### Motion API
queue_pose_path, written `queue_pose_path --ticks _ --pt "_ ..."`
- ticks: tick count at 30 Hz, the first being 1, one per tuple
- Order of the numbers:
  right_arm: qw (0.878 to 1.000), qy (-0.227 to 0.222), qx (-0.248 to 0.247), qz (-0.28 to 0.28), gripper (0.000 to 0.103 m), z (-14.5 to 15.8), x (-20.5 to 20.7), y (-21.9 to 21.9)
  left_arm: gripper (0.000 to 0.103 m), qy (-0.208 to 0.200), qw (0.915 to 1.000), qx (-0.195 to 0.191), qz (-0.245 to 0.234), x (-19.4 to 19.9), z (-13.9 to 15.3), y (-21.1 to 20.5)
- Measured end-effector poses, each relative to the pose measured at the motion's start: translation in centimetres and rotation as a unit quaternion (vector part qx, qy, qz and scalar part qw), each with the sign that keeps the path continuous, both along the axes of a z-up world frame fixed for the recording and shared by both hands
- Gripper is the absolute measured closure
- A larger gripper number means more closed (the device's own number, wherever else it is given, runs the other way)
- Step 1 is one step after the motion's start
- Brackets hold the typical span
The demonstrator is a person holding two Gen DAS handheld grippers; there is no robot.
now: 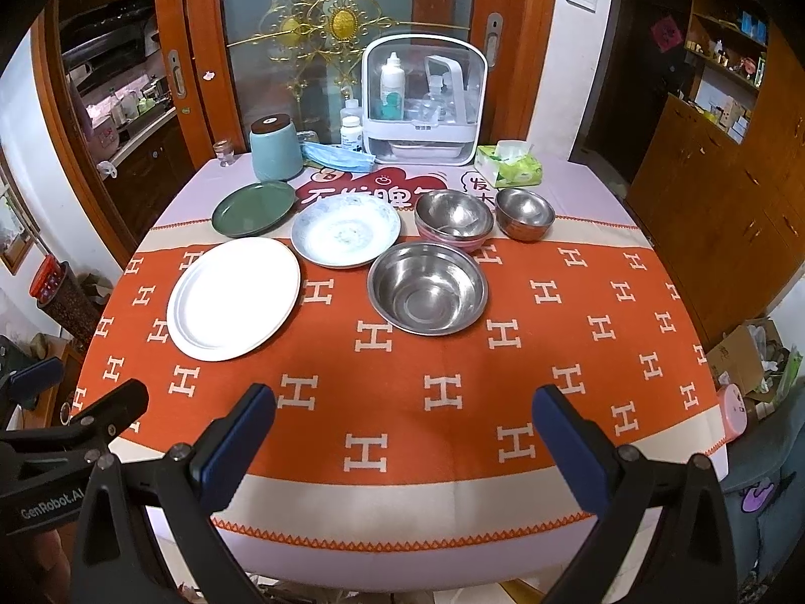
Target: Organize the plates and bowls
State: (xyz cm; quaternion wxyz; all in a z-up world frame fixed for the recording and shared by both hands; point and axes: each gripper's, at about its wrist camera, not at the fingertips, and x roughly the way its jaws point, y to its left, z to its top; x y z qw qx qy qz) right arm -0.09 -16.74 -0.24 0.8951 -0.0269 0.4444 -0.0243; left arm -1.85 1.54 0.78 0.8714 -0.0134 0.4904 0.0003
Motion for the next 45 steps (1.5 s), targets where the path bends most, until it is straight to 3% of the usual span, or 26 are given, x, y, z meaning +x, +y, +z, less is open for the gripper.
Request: queue_pose_path --ticks 17,21,24,32,45 --pt "1.000 -0.007 0.009 0.019 0.001 -0.3 2.2 1.9 0.001 -0.008 0.9999 -0.002 0.009 2.8 -0.4 2.2" --pt "0.999 0.003 0.016 0.029 0.007 -0.8 3.8 2.8 0.001 -0.023 0.9995 0.002 0.024 4.9 -0.8 4.8" --pt "0.999 0.011 0.025 0.036 0.010 -1.4 5.5 3.6 0.001 -0.023 0.9987 0.019 0.042 7.2 -1.9 7.5" --pt "0.997 0.037 0.044 0.054 0.018 -4.6 11.1 5.9 0.001 0.004 0.9979 0.022 0.061 12.6 -5.6 14.1" --pt "0.983 0.129 0.092 0.089 0.047 -12.0 20.7 9.6 0.001 0.090 0.9945 -0.048 0.026 21.0 -13.7 18.8"
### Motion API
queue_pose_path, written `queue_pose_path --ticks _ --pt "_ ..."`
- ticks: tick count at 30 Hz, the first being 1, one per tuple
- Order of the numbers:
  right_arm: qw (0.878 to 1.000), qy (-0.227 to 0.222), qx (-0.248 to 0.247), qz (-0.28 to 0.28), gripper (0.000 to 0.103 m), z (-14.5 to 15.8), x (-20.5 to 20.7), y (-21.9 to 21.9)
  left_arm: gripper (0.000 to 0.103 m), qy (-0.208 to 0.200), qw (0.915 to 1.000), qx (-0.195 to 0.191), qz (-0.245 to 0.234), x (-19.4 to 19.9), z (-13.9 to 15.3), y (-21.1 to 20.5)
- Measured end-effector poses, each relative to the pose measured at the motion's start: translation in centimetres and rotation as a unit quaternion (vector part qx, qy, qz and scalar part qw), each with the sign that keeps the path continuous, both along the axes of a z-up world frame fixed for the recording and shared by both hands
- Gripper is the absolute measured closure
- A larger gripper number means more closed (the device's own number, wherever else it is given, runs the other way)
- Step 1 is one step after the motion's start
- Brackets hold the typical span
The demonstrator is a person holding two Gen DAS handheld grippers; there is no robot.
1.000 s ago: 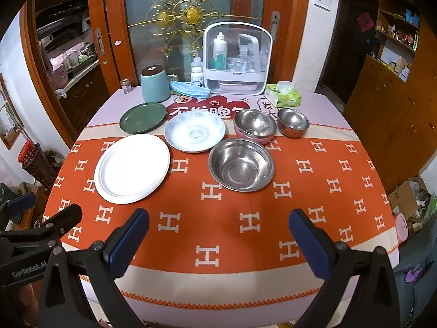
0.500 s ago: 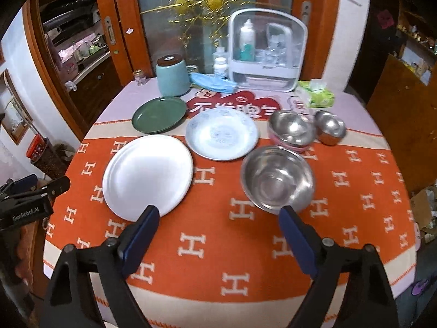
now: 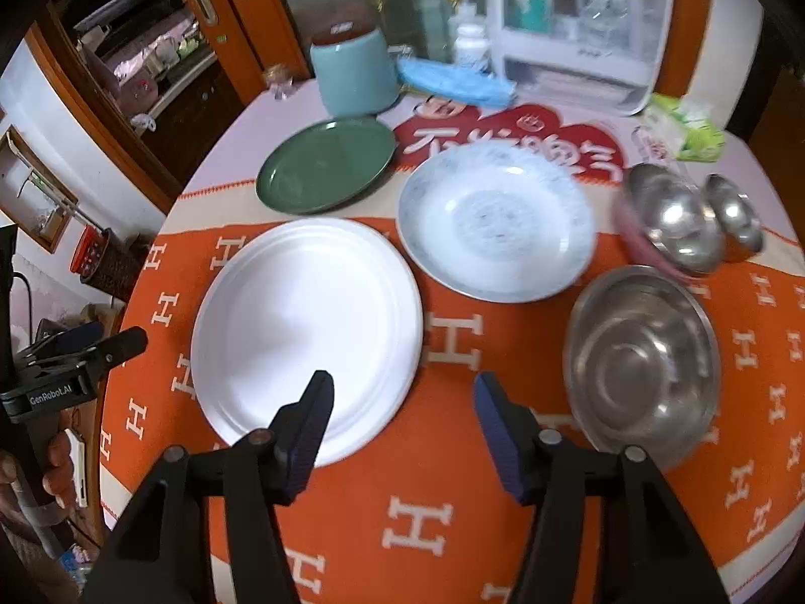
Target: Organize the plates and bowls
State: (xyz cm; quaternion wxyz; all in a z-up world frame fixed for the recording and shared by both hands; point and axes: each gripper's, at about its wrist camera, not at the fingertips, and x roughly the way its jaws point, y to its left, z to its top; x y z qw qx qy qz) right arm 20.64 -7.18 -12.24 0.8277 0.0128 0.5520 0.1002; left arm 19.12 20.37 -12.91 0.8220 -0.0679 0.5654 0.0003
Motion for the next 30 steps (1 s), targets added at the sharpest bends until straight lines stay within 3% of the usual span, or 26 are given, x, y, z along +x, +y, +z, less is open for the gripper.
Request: queue_pose_path --ticks 6,16,20,28,30 --pt "0.998 0.051 0.027 -0.002 0.048 -3.4 3.1 0.6 0.004 0.037 0.9983 -0.044 0.010 2.7 -3.6 1.6" --pt "0.990 0.123 0.064 -0.026 0.062 -7.5 6.6 -0.1 0.007 0.080 0.9937 -0.078 -0.006 5.3 -6.3 1.8" --pt "0.987 0.139 0.070 -0.032 0.066 -8.4 7.3 -0.3 0.022 0.099 0.9918 -0.079 -0.018 5.7 -7.1 1.6" --pt "0.986 0.155 0.060 -0.027 0.078 -9.2 7.3 0.1 0.033 0.138 0.9848 -0.102 -0.025 6.3 -8.4 1.9" --pt "0.986 0.155 0.054 -0.028 0.081 -9.1 7.3 0.1 0.042 0.152 0.9822 -0.110 -0.019 6.6 -9.0 2.1"
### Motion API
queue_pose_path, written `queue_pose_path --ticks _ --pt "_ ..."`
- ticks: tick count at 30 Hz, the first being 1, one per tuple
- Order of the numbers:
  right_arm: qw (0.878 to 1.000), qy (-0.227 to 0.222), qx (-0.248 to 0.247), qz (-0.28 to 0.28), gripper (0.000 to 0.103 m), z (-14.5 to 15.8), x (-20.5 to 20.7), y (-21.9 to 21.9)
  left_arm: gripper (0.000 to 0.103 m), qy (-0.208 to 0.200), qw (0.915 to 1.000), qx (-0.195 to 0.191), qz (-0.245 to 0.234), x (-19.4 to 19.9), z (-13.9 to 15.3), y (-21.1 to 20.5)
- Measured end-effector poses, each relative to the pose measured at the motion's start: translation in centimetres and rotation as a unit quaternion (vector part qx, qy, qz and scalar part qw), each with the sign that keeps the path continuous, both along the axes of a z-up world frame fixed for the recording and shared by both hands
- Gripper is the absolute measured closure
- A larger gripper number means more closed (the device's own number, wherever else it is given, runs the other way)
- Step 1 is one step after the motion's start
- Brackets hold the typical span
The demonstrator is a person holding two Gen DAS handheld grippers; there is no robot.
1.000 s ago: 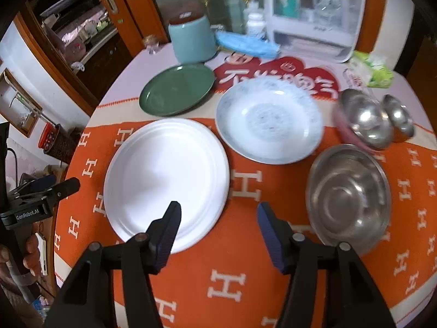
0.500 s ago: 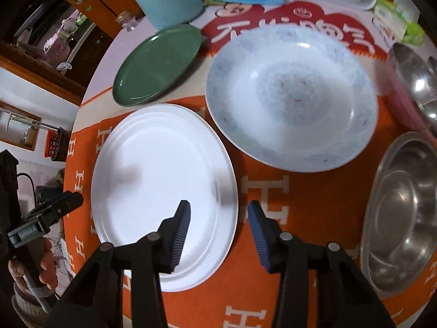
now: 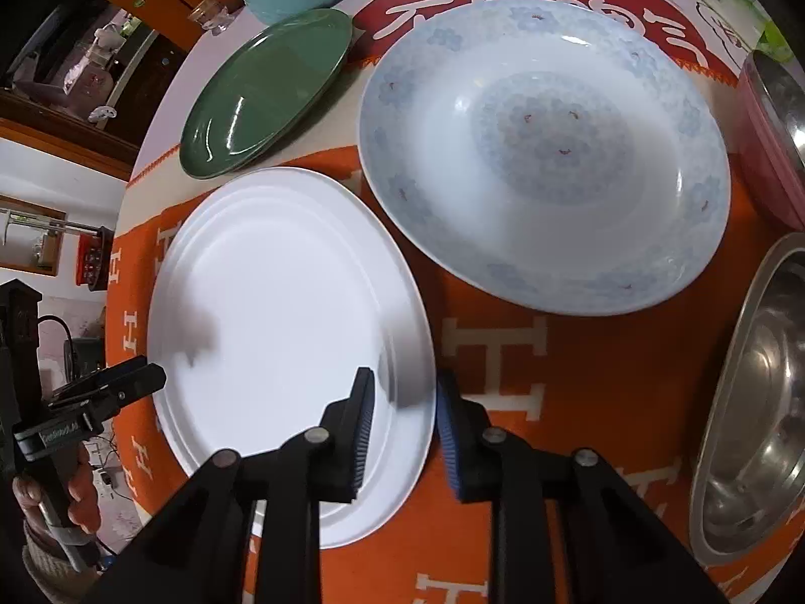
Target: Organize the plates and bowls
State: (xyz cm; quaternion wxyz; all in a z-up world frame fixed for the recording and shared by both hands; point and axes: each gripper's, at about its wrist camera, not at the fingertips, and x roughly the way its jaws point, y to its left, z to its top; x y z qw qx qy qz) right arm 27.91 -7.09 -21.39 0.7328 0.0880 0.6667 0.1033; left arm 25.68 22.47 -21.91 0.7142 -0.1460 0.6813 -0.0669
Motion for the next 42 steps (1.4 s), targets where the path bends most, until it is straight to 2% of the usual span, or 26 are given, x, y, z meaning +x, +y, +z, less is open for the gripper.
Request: queue_pose_path --ticks 1,3,4,7,8,15,23,33,38,42 --pt "1.000 0.001 -0.001 -0.001 0.083 0.0 0.1 0.0 0.044 -0.005 1.0000 -0.003 0.003 0.1 0.1 0.1" --pt "1.000 0.001 -0.001 -0.003 0.084 -0.1 0.1 -0.2 0.061 0.002 0.9999 -0.016 0.004 0.4 -0.1 0.2" --pt "1.000 0.002 0.002 -0.004 0.084 -0.1 0.1 -0.3 0.064 0.009 0.9997 -0.022 0.005 0.5 -0.2 0.1" --pt "1.000 0.001 0.002 -0.007 0.084 -0.2 0.2 -0.3 0.077 0.009 0.9999 -0.007 0.000 0.5 -0.4 -0.3" --pt "1.000 -0.001 0.001 -0.006 0.084 -0.2 0.1 -0.3 0.085 0.011 0.9999 -0.012 -0.002 0.6 -0.4 -0.5" --pt "1.000 -0.011 -0.010 -0.001 0.084 0.6 -0.2 0.3 0.085 0.001 0.9999 0.009 -0.004 0.5 0.6 -1.5" --pt "1.000 -0.005 -0.001 -0.001 0.084 2.6 -2.1 -0.2 0.085 -0.010 0.9997 0.015 -0.015 -1.1 3.6 -2.6" --pt "1.000 -0.015 0.003 0.014 0.084 6.6 -8.8 -1.3 0.085 -0.041 0.9981 0.027 -0.038 -8.3 9.2 -4.7" --pt "1.000 -0.016 0.001 0.021 0.084 7.2 -12.5 -1.9 0.085 -0.043 0.9984 0.016 -0.034 -12.8 9.7 -4.9" --pt "1.000 -0.009 -0.005 0.025 0.084 6.4 -15.5 -2.1 0.085 -0.039 0.9987 0.013 -0.029 -16.2 8.7 -5.0"
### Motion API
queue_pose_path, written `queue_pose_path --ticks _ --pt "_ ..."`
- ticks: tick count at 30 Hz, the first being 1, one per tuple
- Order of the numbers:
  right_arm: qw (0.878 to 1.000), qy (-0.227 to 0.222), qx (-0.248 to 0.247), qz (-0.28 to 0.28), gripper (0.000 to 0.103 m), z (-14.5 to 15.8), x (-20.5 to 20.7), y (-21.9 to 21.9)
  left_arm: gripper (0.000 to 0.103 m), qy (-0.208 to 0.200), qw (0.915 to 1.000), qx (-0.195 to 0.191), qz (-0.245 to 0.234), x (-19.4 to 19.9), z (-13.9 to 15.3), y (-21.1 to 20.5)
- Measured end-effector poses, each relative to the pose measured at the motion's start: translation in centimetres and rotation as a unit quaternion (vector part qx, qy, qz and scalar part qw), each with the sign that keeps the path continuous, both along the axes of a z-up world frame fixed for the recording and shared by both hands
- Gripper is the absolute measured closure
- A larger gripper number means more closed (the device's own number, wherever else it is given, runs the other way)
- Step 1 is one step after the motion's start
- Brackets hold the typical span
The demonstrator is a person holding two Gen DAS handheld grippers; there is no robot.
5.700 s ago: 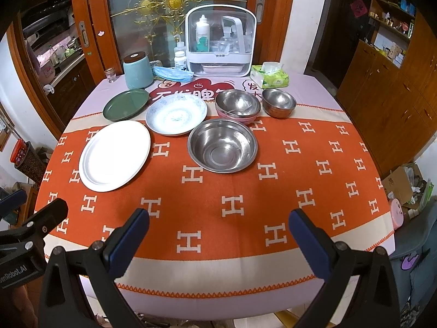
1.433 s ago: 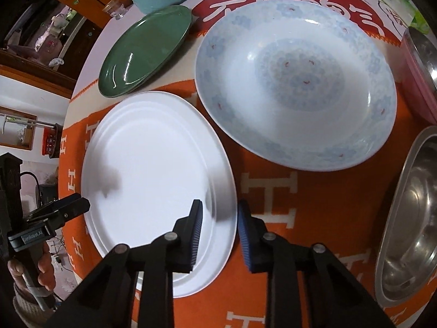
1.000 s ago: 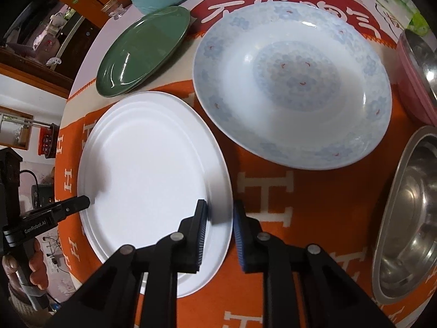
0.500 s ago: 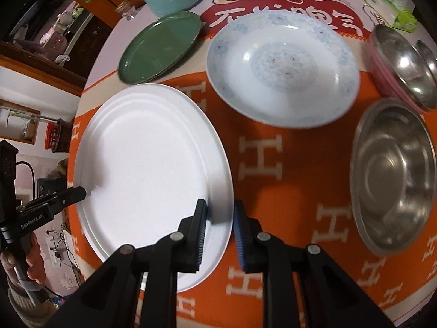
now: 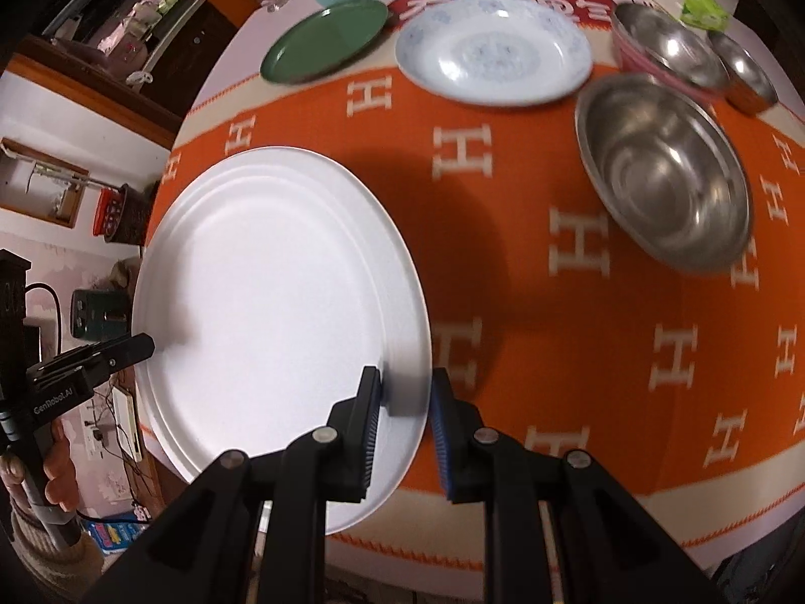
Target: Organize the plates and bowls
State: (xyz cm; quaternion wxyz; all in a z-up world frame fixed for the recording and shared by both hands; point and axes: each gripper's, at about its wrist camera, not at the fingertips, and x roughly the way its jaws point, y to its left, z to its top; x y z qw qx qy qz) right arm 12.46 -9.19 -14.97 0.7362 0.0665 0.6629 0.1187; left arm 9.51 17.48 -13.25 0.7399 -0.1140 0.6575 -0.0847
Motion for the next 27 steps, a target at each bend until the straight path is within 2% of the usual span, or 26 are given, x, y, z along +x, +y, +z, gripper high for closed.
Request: queue_pose_path --ticks 8,12,18,27 --pt "0.999 0.001 -0.041 0.027 0.083 -2.7 -3.8 0.2 0.084 0.025 0.9996 0.009 0.008 -4.1 -4.5 -1.0" --pt "0.999 0.019 -0.047 0.014 0.083 -4.6 -4.5 -0.6 0.084 0.026 0.9994 0.019 0.014 -4.9 -6.1 -1.5" --pt "0.998 0.030 -0.047 -0.001 0.083 -5.8 -5.3 -1.5 0.084 0.010 0.9989 0.046 -0.004 -5.4 -6.4 -2.6" --pt "0.998 0.029 -0.055 -0.014 0.083 -5.9 -5.4 -2.0 0.082 0.003 0.9967 0.080 -0.016 -4.7 -6.4 -3.9"
